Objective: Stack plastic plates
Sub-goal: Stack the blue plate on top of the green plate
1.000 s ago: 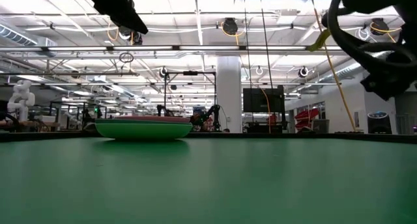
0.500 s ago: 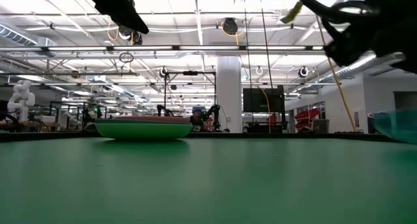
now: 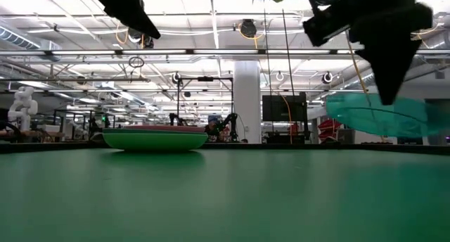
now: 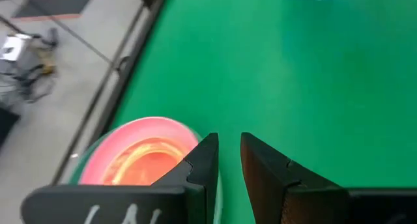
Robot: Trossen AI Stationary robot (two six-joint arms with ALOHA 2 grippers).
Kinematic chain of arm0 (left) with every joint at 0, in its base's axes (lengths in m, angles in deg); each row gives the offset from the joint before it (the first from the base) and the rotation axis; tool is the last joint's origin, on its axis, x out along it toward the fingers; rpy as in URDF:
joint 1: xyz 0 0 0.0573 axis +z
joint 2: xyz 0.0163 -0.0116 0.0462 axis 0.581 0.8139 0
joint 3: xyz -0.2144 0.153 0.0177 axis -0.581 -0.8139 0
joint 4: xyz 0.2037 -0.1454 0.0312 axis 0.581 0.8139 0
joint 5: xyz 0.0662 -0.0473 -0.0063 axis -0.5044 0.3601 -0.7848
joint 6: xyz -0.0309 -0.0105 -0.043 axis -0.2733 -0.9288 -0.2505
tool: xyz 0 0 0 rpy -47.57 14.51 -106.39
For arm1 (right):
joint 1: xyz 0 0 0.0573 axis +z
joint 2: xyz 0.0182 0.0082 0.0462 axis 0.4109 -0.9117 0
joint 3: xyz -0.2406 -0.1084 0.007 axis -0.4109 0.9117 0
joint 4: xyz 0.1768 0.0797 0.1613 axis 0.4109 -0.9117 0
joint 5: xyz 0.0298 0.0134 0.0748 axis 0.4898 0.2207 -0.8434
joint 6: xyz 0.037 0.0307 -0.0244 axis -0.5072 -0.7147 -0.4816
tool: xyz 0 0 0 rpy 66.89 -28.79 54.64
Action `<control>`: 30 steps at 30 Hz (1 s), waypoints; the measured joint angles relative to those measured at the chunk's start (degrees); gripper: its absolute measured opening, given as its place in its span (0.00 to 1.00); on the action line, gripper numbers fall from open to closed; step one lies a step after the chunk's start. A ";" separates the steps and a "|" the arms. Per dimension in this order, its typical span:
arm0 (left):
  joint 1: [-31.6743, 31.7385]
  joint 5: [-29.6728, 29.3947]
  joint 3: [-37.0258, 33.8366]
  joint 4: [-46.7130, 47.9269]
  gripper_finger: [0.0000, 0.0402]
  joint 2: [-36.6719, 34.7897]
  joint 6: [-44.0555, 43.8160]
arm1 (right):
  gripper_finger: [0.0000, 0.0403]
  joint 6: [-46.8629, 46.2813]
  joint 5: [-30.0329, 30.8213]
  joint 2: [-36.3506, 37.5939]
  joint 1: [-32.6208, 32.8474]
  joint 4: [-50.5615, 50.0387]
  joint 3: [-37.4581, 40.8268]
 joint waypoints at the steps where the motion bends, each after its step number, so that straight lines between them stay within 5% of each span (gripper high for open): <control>1: 0.02 -1.00 0.00 0.02 0.18 -0.05 0.17 | 0.00 2.08 1.25 0.00 -0.51 -0.16 -0.09; 13: 0.04 -12.97 -0.02 3.13 0.18 -9.88 2.09 | 0.00 25.47 12.65 0.00 -10.62 -0.35 -3.91; 30: 0.04 -13.25 -4.96 4.25 0.18 -27.15 2.01 | 0.00 64.86 16.73 -8.79 -30.14 17.72 -25.32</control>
